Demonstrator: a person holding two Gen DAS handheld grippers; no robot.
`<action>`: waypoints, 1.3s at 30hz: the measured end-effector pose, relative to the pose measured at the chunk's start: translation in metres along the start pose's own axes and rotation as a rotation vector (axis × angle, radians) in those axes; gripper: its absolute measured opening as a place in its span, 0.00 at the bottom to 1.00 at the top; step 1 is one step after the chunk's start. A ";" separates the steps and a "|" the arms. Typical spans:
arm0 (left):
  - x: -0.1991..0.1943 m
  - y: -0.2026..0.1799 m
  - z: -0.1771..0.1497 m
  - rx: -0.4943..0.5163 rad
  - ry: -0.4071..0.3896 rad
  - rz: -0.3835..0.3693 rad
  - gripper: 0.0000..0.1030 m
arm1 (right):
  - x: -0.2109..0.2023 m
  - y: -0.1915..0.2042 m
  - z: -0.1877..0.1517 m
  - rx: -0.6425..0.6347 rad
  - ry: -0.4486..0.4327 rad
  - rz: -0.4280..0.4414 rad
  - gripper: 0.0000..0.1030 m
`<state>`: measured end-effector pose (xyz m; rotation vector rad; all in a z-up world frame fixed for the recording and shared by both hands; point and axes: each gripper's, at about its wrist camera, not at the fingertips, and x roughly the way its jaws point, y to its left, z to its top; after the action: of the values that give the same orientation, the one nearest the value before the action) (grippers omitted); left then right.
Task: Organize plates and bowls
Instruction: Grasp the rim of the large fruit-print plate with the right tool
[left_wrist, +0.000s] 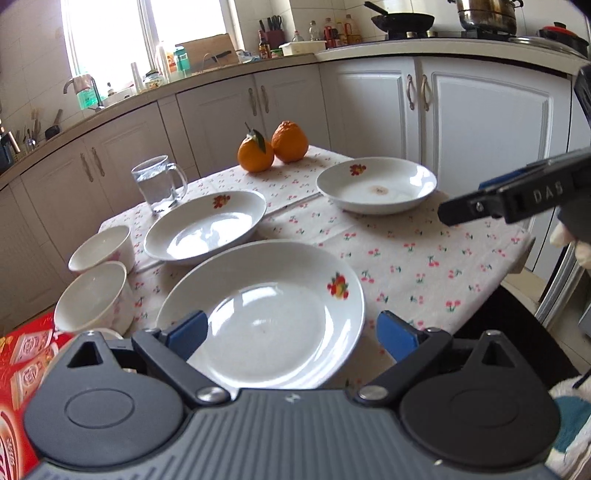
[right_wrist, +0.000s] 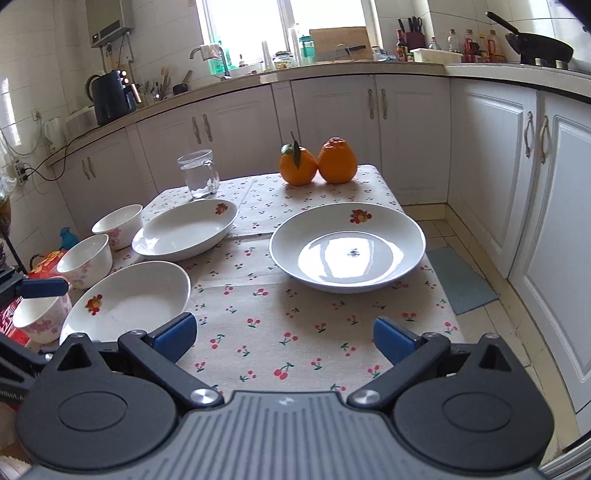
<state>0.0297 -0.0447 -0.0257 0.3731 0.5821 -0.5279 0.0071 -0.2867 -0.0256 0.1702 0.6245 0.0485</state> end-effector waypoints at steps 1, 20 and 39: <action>-0.002 0.002 -0.007 -0.007 0.009 0.005 0.95 | 0.003 0.004 -0.001 -0.009 0.004 0.017 1.00; 0.028 0.034 -0.049 -0.148 0.072 -0.019 0.95 | 0.037 0.051 0.022 -0.134 0.107 0.202 1.00; 0.036 0.033 -0.049 -0.222 0.073 -0.022 1.00 | 0.110 0.077 0.041 -0.328 0.264 0.372 1.00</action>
<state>0.0532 -0.0077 -0.0796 0.1757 0.7089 -0.4660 0.1209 -0.2057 -0.0436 -0.0416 0.8322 0.5361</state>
